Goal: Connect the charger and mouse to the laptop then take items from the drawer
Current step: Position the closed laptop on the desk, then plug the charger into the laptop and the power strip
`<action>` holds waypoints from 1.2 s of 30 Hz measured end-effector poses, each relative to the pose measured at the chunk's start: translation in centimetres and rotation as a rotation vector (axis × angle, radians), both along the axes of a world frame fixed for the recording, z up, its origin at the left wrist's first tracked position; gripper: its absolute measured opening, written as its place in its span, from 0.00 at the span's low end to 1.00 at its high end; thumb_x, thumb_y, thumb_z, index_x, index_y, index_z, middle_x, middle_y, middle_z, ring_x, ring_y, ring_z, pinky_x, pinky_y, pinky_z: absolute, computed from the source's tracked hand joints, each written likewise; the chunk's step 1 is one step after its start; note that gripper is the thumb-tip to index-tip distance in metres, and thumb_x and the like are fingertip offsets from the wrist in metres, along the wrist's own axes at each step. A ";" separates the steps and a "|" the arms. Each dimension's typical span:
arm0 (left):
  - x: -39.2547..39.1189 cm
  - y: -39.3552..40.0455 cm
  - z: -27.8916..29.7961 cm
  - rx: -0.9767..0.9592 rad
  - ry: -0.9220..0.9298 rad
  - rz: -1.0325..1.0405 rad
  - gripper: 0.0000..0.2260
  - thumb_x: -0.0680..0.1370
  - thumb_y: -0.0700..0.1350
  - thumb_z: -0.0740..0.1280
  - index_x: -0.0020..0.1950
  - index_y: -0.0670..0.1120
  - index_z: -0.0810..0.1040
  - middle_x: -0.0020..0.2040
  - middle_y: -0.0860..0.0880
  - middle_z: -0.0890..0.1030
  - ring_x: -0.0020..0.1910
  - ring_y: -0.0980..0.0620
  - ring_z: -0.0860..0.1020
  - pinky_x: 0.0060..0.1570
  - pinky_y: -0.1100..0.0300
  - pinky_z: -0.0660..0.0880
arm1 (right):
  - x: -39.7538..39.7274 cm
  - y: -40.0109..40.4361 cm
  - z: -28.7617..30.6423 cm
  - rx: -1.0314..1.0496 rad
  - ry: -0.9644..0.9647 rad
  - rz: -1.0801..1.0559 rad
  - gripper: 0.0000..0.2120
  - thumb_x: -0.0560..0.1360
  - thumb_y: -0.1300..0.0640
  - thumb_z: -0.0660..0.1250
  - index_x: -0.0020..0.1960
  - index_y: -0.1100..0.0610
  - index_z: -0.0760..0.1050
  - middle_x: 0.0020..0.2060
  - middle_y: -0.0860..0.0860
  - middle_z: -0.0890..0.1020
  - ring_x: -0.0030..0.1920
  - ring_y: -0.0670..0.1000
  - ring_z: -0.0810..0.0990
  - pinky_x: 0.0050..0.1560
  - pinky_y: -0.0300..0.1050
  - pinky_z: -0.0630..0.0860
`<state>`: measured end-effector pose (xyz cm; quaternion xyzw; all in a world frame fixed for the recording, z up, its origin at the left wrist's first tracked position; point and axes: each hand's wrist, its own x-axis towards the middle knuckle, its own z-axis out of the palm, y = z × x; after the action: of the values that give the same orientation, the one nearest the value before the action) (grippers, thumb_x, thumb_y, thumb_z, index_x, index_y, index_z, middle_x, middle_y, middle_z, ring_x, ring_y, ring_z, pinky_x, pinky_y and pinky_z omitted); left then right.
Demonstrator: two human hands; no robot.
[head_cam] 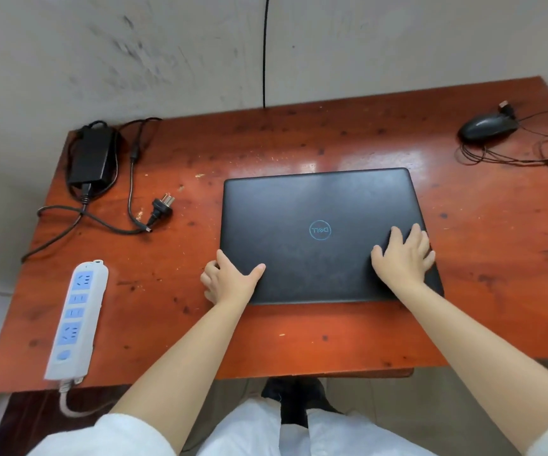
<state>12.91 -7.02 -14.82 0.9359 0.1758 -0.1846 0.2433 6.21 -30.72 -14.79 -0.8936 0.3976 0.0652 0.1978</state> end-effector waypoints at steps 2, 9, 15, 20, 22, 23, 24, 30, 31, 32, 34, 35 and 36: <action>-0.1 0.6 0.0 -0.007 -0.034 -0.061 0.36 0.73 0.56 0.67 0.74 0.45 0.55 0.72 0.42 0.62 0.71 0.42 0.58 0.66 0.46 0.64 | 0.5 1.8 -0.3 -0.015 0.001 0.153 0.23 0.75 0.55 0.61 0.69 0.60 0.63 0.74 0.62 0.53 0.74 0.61 0.48 0.72 0.63 0.49; 0.4 5.9 0.8 0.020 -0.123 -0.066 0.23 0.78 0.48 0.62 0.71 0.43 0.63 0.70 0.42 0.67 0.70 0.44 0.62 0.67 0.51 0.66 | 4.2 8.6 0.1 0.025 -0.054 0.500 0.21 0.76 0.55 0.60 0.67 0.59 0.65 0.74 0.58 0.59 0.74 0.58 0.51 0.73 0.58 0.49; 3.1 13.6 1.9 0.072 -0.132 -0.015 0.18 0.78 0.46 0.62 0.67 0.44 0.68 0.67 0.43 0.71 0.67 0.44 0.66 0.65 0.51 0.68 | 8.6 14.4 0.9 0.061 -0.113 0.678 0.19 0.77 0.57 0.59 0.66 0.61 0.67 0.72 0.59 0.63 0.74 0.57 0.55 0.73 0.55 0.53; 8.4 19.4 1.9 0.136 -0.155 -0.155 0.17 0.78 0.40 0.60 0.68 0.42 0.68 0.67 0.43 0.71 0.67 0.44 0.67 0.65 0.50 0.67 | 13.5 19.5 0.7 0.004 -0.106 0.716 0.21 0.77 0.55 0.58 0.68 0.59 0.65 0.73 0.58 0.62 0.74 0.57 0.54 0.73 0.56 0.52; 11.4 20.9 1.8 0.181 -0.165 -0.268 0.18 0.78 0.39 0.58 0.69 0.43 0.67 0.68 0.43 0.71 0.67 0.44 0.67 0.65 0.51 0.67 | 15.3 21.0 0.3 -0.032 -0.074 0.654 0.22 0.78 0.54 0.56 0.70 0.58 0.61 0.73 0.57 0.60 0.74 0.57 0.53 0.73 0.58 0.51; 13.0 21.4 1.7 0.201 -0.163 -0.339 0.18 0.78 0.39 0.58 0.69 0.44 0.67 0.68 0.44 0.71 0.67 0.44 0.67 0.65 0.51 0.67 | 16.1 21.4 0.1 -0.044 -0.062 0.610 0.22 0.78 0.55 0.55 0.71 0.58 0.60 0.74 0.57 0.59 0.74 0.57 0.53 0.73 0.58 0.50; 14.4 21.7 1.6 0.213 -0.167 -0.414 0.19 0.78 0.37 0.57 0.70 0.44 0.66 0.69 0.45 0.71 0.67 0.44 0.67 0.64 0.51 0.68 | 16.7 21.7 -0.2 -0.051 -0.063 0.564 0.21 0.79 0.57 0.54 0.71 0.59 0.59 0.73 0.58 0.59 0.74 0.57 0.53 0.73 0.59 0.50; 20.5 21.7 0.2 0.255 -0.181 -0.878 0.23 0.76 0.32 0.57 0.70 0.46 0.65 0.72 0.47 0.66 0.70 0.46 0.63 0.65 0.51 0.66 | 17.6 22.1 -1.4 -0.028 -0.144 0.415 0.20 0.77 0.69 0.54 0.69 0.66 0.63 0.72 0.61 0.63 0.74 0.59 0.57 0.74 0.56 0.48; 21.2 21.7 0.0 0.292 -0.171 -0.956 0.22 0.77 0.33 0.57 0.70 0.46 0.66 0.72 0.48 0.66 0.70 0.46 0.62 0.64 0.51 0.67 | 17.5 22.2 -1.4 -0.031 -0.148 0.409 0.20 0.76 0.69 0.54 0.68 0.66 0.63 0.71 0.61 0.64 0.73 0.60 0.58 0.74 0.56 0.49; 21.7 21.8 0.0 0.339 -0.192 -1.036 0.20 0.77 0.34 0.59 0.68 0.46 0.68 0.71 0.47 0.68 0.70 0.46 0.64 0.62 0.51 0.69 | 17.6 22.2 -1.4 -0.039 -0.146 0.403 0.20 0.76 0.70 0.54 0.68 0.66 0.64 0.71 0.61 0.65 0.73 0.60 0.59 0.74 0.56 0.50; 22.6 22.1 0.3 0.370 -0.389 -1.167 0.14 0.71 0.35 0.70 0.55 0.43 0.79 0.58 0.45 0.80 0.58 0.45 0.77 0.48 0.54 0.77 | 17.8 22.3 -1.3 -0.054 -0.141 0.387 0.20 0.76 0.69 0.55 0.68 0.65 0.65 0.71 0.61 0.66 0.73 0.60 0.60 0.74 0.55 0.52; 23.1 22.5 0.6 0.369 -0.459 -1.247 0.11 0.64 0.35 0.76 0.44 0.42 0.83 0.46 0.45 0.85 0.48 0.45 0.82 0.39 0.57 0.79 | 17.9 22.2 -1.2 -0.052 -0.143 0.383 0.19 0.77 0.68 0.55 0.68 0.65 0.66 0.70 0.60 0.67 0.72 0.59 0.61 0.74 0.54 0.53; 23.6 22.9 0.6 0.366 -0.547 -1.314 0.10 0.58 0.35 0.80 0.37 0.42 0.84 0.37 0.45 0.86 0.41 0.45 0.84 0.35 0.59 0.79 | 17.9 22.1 -1.1 -0.044 -0.145 0.387 0.19 0.77 0.68 0.56 0.67 0.65 0.66 0.70 0.60 0.67 0.72 0.59 0.61 0.74 0.53 0.54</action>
<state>36.51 15.93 -14.24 0.8864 -0.4605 -0.0200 -0.0426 24.10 -8.60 -15.91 -0.9598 0.2045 0.0286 0.1900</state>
